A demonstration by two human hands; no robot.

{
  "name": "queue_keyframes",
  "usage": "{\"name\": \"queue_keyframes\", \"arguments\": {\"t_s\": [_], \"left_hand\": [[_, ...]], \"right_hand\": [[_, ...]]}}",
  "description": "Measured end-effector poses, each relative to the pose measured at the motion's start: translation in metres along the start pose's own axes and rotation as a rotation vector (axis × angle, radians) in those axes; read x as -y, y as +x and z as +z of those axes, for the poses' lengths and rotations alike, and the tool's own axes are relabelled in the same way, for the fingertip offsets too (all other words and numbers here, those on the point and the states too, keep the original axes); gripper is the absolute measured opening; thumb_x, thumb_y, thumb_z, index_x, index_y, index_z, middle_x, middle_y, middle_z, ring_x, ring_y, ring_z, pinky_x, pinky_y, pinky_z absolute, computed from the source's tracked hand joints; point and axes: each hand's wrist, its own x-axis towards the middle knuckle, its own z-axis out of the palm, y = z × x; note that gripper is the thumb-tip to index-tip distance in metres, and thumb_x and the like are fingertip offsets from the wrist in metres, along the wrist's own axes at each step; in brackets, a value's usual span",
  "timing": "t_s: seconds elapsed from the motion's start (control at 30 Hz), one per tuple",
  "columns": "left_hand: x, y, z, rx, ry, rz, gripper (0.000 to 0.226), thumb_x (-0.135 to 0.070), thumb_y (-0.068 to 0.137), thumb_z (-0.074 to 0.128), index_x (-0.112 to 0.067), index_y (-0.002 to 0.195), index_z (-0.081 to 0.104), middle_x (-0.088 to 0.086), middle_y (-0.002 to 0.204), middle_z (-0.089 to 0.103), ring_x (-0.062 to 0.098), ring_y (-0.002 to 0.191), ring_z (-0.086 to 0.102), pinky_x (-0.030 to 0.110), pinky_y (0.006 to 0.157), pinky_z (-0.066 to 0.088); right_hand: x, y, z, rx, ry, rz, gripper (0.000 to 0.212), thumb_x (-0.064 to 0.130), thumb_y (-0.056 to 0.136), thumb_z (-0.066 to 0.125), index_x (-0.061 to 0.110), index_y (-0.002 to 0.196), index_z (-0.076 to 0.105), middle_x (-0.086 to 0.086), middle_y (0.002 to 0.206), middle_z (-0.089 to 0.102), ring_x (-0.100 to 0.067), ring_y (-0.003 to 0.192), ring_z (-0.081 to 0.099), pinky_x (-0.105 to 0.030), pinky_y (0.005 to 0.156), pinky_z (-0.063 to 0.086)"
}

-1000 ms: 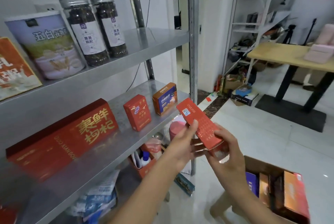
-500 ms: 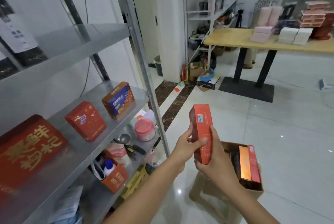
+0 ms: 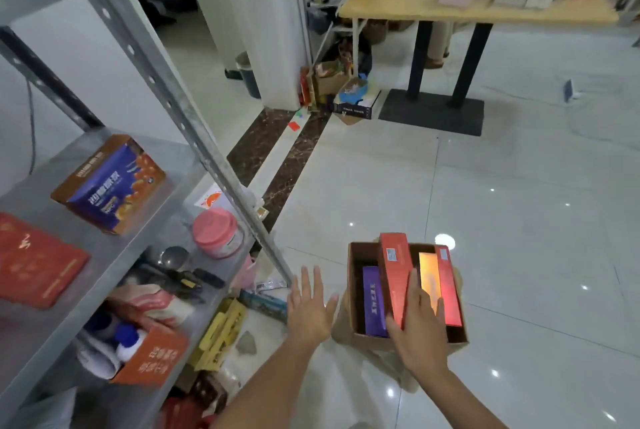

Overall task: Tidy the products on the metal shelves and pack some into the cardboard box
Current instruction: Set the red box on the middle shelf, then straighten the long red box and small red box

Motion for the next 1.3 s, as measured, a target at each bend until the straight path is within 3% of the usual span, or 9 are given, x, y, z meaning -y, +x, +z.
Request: {"name": "queue_keyframes", "arguments": {"t_s": [0.17, 0.37, 0.47, 0.63, 0.83, 0.97, 1.07, 1.23, 1.3], "left_hand": [[-0.004, 0.031, 0.053, -0.08, 0.137, 0.121, 0.079, -0.062, 0.095, -0.007, -0.013, 0.154, 0.014, 0.008, 0.158, 0.031, 0.027, 0.147, 0.019, 0.04, 0.116, 0.025], [-0.01, 0.063, 0.096, 0.032, 0.131, 0.158, 0.07, -0.055, 0.101, 0.008, -0.012, 0.156, -0.001, 0.009, 0.155, 0.036, 0.02, 0.144, 0.025, 0.037, 0.114, 0.014], [-0.004, 0.062, 0.109, -0.03, 0.15, 0.145, 0.076, -0.052, 0.097, 0.022, -0.011, 0.155, -0.001, 0.009, 0.16, 0.024, 0.019, 0.147, 0.022, 0.035, 0.117, 0.013], [-0.006, 0.064, 0.111, -0.019, 0.246, 0.212, 0.08, -0.06, 0.081, -0.011, -0.017, 0.143, -0.036, -0.001, 0.153, -0.033, 0.015, 0.145, -0.025, 0.035, 0.121, -0.009], [-0.011, 0.06, 0.088, 0.093, 0.27, 0.192, 0.115, -0.086, 0.053, -0.032, -0.015, 0.143, -0.031, 0.002, 0.159, -0.027, 0.02, 0.149, -0.019, 0.035, 0.118, -0.011], [-0.002, 0.033, 0.041, 0.093, 0.285, 0.092, 0.094, -0.077, 0.085, 0.004, -0.015, 0.151, -0.021, 0.002, 0.159, -0.027, 0.022, 0.148, -0.02, 0.039, 0.119, -0.01], [0.02, 0.007, -0.013, 0.032, 0.284, -0.001, 0.123, -0.087, 0.052, -0.031, -0.013, 0.151, -0.023, 0.001, 0.15, -0.035, 0.025, 0.148, -0.02, 0.042, 0.118, -0.012], [0.064, -0.039, -0.116, -0.167, 0.253, -0.163, 0.088, -0.069, 0.09, 0.005, -0.012, 0.152, -0.02, 0.006, 0.161, -0.022, 0.025, 0.148, -0.021, 0.045, 0.12, -0.01], [0.086, -0.062, -0.15, -0.26, 0.246, -0.232, 0.085, -0.065, 0.095, 0.014, -0.012, 0.153, -0.018, 0.005, 0.162, -0.019, 0.024, 0.149, -0.019, 0.043, 0.12, -0.008]], "right_hand": [[-0.049, 0.03, 0.047, -0.058, -0.277, -0.068, 0.087, 0.038, 0.078, 0.065, 0.006, 0.147, 0.024, -0.021, 0.13, 0.052, -0.037, 0.119, 0.053, -0.057, 0.114, 0.022], [-0.087, 0.052, 0.086, -0.015, -0.515, -0.18, 0.066, 0.038, 0.093, 0.027, 0.0, 0.147, 0.029, -0.031, 0.149, 0.033, -0.047, 0.143, 0.018, -0.062, 0.115, 0.011], [-0.083, 0.052, 0.097, -0.009, -0.571, -0.159, 0.092, 0.037, 0.083, 0.065, 0.004, 0.15, 0.012, -0.029, 0.153, 0.025, -0.046, 0.146, 0.007, -0.064, 0.115, 0.001], [-0.085, 0.051, 0.098, 0.066, -0.621, -0.071, 0.1, 0.057, 0.086, 0.055, 0.009, 0.15, -0.004, -0.024, 0.159, 0.011, -0.042, 0.146, -0.012, -0.061, 0.116, -0.002], [-0.079, 0.057, 0.082, 0.148, -0.473, -0.083, 0.074, 0.064, 0.094, 0.019, 0.014, 0.146, 0.039, -0.018, 0.15, 0.039, -0.036, 0.148, 0.006, -0.056, 0.117, 0.0], [-0.068, 0.068, 0.039, 0.232, -0.443, -0.178, 0.08, 0.06, 0.098, 0.002, 0.016, 0.131, 0.061, -0.016, 0.141, 0.052, -0.032, 0.136, 0.029, -0.055, 0.109, 0.022], [-0.041, 0.085, 0.002, 0.25, -0.455, -0.306, 0.08, 0.059, 0.099, 0.002, 0.017, 0.126, 0.065, -0.013, 0.137, 0.056, -0.028, 0.134, 0.034, -0.051, 0.106, 0.02], [0.079, 0.105, -0.054, 0.225, -0.545, -0.542, 0.113, 0.072, 0.055, -0.047, 0.028, 0.151, -0.006, -0.001, 0.156, -0.017, -0.022, 0.145, -0.016, -0.05, 0.118, -0.007], [0.129, 0.101, -0.066, 0.234, -0.532, -0.633, 0.122, 0.071, 0.045, -0.052, 0.03, 0.153, -0.01, 0.002, 0.159, -0.019, -0.021, 0.148, -0.017, -0.05, 0.117, -0.011]]}}
